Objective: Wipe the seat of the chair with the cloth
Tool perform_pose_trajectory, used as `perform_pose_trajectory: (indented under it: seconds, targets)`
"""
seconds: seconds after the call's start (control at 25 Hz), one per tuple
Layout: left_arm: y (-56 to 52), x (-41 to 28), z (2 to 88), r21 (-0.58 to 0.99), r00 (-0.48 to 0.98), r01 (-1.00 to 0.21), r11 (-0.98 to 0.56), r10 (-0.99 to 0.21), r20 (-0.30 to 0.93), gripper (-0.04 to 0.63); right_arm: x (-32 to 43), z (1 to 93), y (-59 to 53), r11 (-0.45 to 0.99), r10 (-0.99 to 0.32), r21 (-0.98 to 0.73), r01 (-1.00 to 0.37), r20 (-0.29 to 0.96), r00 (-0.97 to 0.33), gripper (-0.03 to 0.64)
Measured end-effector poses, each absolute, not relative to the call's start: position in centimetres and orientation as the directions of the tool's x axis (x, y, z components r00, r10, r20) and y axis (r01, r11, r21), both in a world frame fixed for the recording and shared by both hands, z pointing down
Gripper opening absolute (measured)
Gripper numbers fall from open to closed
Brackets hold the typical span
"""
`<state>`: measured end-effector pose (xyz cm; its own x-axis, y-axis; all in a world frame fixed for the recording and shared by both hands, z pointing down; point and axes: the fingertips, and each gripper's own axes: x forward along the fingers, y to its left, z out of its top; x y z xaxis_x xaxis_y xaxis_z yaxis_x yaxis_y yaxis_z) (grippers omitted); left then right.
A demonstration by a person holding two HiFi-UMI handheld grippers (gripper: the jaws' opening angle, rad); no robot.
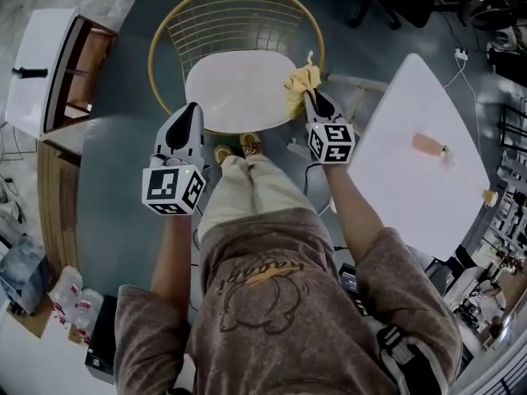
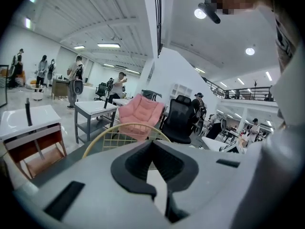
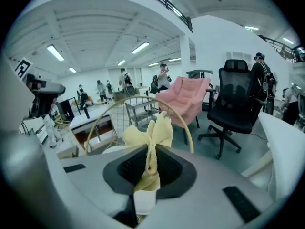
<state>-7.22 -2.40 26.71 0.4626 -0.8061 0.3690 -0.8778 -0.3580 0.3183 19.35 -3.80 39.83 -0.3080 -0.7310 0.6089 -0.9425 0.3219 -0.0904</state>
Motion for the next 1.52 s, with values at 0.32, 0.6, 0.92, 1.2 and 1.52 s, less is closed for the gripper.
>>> perform_pose_trajectory:
  seconds: [0.32, 0.6, 0.92, 1.2, 1.52]
  targets:
    - [-0.8, -8.7, 19.5, 0.309, 0.426, -0.891, -0.332, -0.846, 0.321, 0.009, 18.7, 27.7, -5.9, 0.356, -0.814, -0.120, -0.927, 0.448, -0.370, 0.064]
    - [1.1, -8.3, 14.2, 0.281, 0.461, -0.877, -0.389, -0.845, 0.270, 0.009, 16.9, 20.7, -5.1, 0.402, -0.826, -0.186, -0.896, 0.348, -0.443, 0.064]
    - [2.0, -7.7, 11.6, 0.250, 0.540, -0.838, -0.485, -0.806, 0.244, 0.009, 16.0, 14.9, -4.0, 0.468, -0.821, -0.187, -0.864, 0.269, -0.503, 0.064]
    - [2.4, -6.8, 12.3, 0.312, 0.549, -0.824, -0.472, -0.800, 0.241, 0.009, 16.3, 11.6, -2.1, 0.481, -0.828, -0.177, -0.859, 0.232, -0.511, 0.064]
    - [2.2, -5.7, 12.1, 0.338, 0.533, -0.827, -0.449, -0.818, 0.217, 0.009, 14.3, 9.2, 0.8, 0.527, -0.814, -0.169, -0.833, 0.184, -0.552, 0.066]
